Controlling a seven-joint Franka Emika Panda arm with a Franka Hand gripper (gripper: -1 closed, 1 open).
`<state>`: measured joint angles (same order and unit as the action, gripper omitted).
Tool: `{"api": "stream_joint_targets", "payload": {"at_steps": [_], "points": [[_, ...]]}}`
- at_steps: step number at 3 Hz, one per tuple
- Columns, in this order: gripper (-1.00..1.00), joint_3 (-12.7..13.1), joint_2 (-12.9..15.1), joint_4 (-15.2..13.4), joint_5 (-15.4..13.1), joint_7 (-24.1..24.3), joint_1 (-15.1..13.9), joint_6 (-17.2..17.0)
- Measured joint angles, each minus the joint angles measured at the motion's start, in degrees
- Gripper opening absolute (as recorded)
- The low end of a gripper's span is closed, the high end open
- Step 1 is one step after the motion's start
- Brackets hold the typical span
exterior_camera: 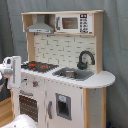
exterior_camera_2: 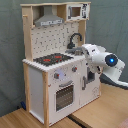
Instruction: Play with the kitchen
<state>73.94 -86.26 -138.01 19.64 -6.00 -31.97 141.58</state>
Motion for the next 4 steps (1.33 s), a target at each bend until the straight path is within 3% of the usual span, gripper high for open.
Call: {"api": "stream_joint_targets", "payload": {"at_steps": [2,4], "points": [[1.00,-3.1,0.8,4.7,-1.6,6.7,-2.6,-9.6],[1.00,-6.4,2.5,10.8,-1.2,10.7,-7.0,-19.0]]}}
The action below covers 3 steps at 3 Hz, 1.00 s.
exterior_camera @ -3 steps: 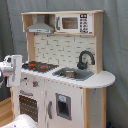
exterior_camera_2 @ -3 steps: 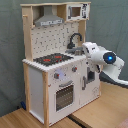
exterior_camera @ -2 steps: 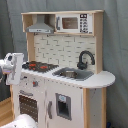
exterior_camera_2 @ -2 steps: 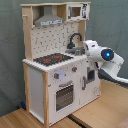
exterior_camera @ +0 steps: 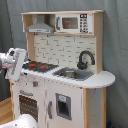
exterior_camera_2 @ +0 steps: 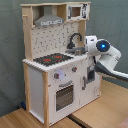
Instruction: Play with the kitchen
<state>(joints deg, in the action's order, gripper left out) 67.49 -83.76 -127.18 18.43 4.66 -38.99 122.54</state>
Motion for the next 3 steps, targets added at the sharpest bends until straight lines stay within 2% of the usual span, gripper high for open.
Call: {"api": "stream_joint_targets", "payload": {"at_steps": [2,3], "points": [[1.00,-3.1,2.9,5.7,2.4,2.2,-5.7,-6.8],[1.00,-4.1,5.2,8.8,4.3,3.0,-8.8,-10.0]]}}
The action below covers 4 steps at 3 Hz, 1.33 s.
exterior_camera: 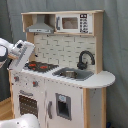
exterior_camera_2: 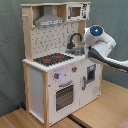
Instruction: Play with the kitchen
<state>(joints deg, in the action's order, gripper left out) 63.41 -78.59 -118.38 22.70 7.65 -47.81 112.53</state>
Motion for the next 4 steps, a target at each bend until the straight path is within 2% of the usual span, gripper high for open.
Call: {"api": "stream_joint_targets", "payload": {"at_steps": [1,2,3,4], "points": [[1.00,-0.5,3.0,2.9,1.9,0.1,-2.7,-2.3],[1.00,-0.4,7.6,5.8,2.4,0.1,-4.9,-4.1],[1.00,-0.2,12.8,8.0,2.4,-0.4,-5.7,-5.3],[1.00,0.1,18.2,9.5,2.4,-2.7,-7.5,-5.3]]}}
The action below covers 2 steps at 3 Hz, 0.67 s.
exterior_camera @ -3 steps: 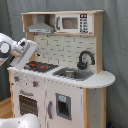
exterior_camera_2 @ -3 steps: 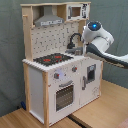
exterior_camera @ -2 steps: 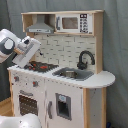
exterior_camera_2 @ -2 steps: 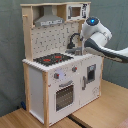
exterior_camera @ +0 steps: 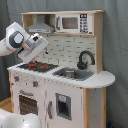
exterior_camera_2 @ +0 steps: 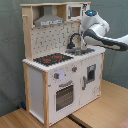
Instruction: Play with the kitchen
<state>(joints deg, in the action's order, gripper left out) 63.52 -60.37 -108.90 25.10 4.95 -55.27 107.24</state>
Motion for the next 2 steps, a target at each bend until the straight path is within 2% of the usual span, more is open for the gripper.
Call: {"api": "stream_joint_targets", "payload": {"at_steps": [2], "points": [[1.00,1.8,7.0,3.5,0.0,-6.9,-5.6,0.0]]}}
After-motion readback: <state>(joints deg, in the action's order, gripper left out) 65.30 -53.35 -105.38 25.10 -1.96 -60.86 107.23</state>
